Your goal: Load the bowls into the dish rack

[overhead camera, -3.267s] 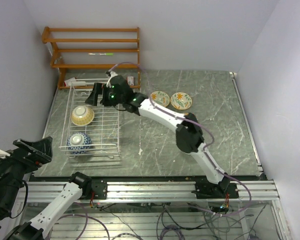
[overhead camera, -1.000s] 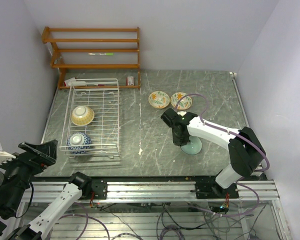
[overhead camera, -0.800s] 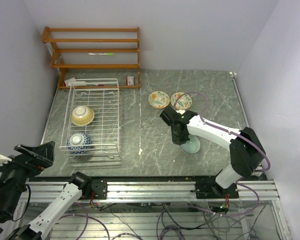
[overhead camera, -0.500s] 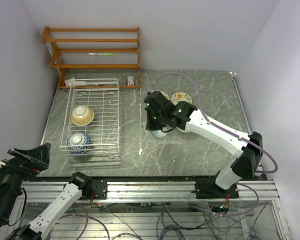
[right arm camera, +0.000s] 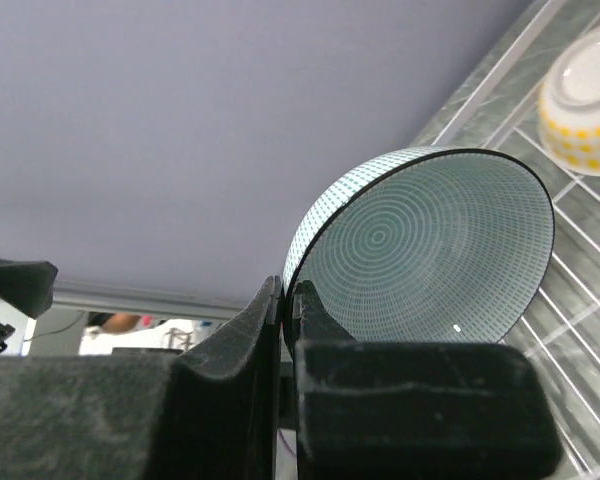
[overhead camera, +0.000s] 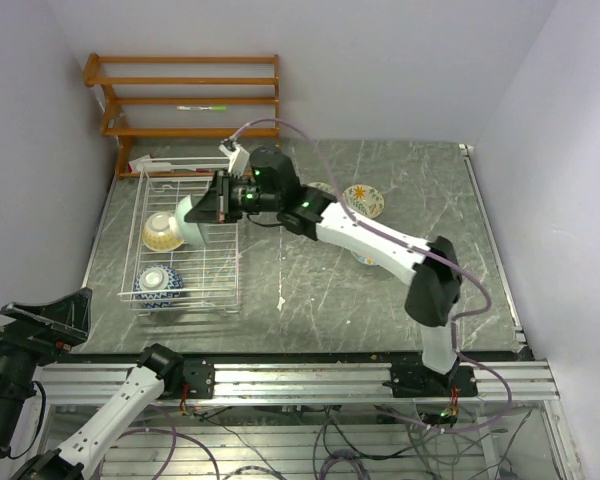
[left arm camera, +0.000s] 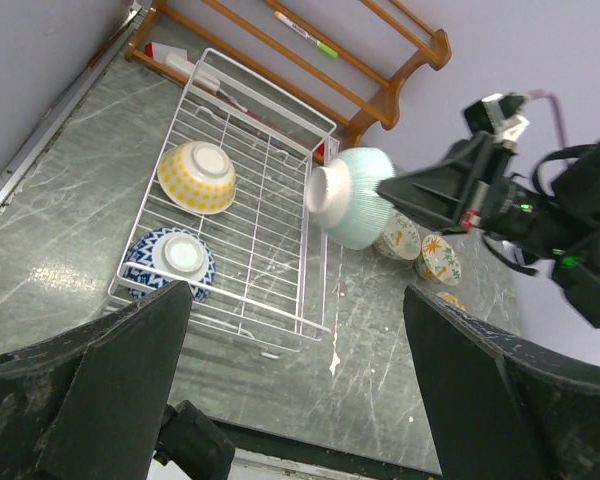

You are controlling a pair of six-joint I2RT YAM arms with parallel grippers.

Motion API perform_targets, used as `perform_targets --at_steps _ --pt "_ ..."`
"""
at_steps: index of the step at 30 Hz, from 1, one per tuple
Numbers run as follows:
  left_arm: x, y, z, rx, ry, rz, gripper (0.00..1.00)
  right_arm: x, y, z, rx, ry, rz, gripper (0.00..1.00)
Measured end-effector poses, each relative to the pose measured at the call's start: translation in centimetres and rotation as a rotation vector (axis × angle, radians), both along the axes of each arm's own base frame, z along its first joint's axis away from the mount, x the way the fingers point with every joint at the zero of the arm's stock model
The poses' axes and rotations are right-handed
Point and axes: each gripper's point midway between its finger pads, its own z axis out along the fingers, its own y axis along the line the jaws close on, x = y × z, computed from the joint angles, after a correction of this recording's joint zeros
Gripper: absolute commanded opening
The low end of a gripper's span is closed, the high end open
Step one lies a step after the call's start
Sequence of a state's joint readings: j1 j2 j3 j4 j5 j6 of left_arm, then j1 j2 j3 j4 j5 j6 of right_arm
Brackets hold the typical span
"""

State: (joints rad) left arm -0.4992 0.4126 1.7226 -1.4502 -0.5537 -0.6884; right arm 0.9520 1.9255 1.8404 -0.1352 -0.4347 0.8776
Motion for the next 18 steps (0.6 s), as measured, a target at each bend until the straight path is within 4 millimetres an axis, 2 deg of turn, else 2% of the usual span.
perform_targets --at_steps 4,8,14,18 --pt "0.0 0.0 0.1 -0.001 -0.002 0.000 0.99 0.5 3.3 -2.5 0.088 0.074 0.063 0.00" --pt "0.0 0.0 0.2 -0.002 -0.004 0.001 0.99 1.3 5.4 -5.4 0.156 0.161 0.098 0.00" --pt "-0.2 0.1 0.4 -0.006 -0.011 0.002 0.99 2.1 7.0 -9.4 0.202 0.250 0.125 0.00" --pt "-0.3 0.3 0.6 -0.010 -0.019 0.005 0.99 2.6 6.8 -11.3 0.190 0.282 0.112 0.00"
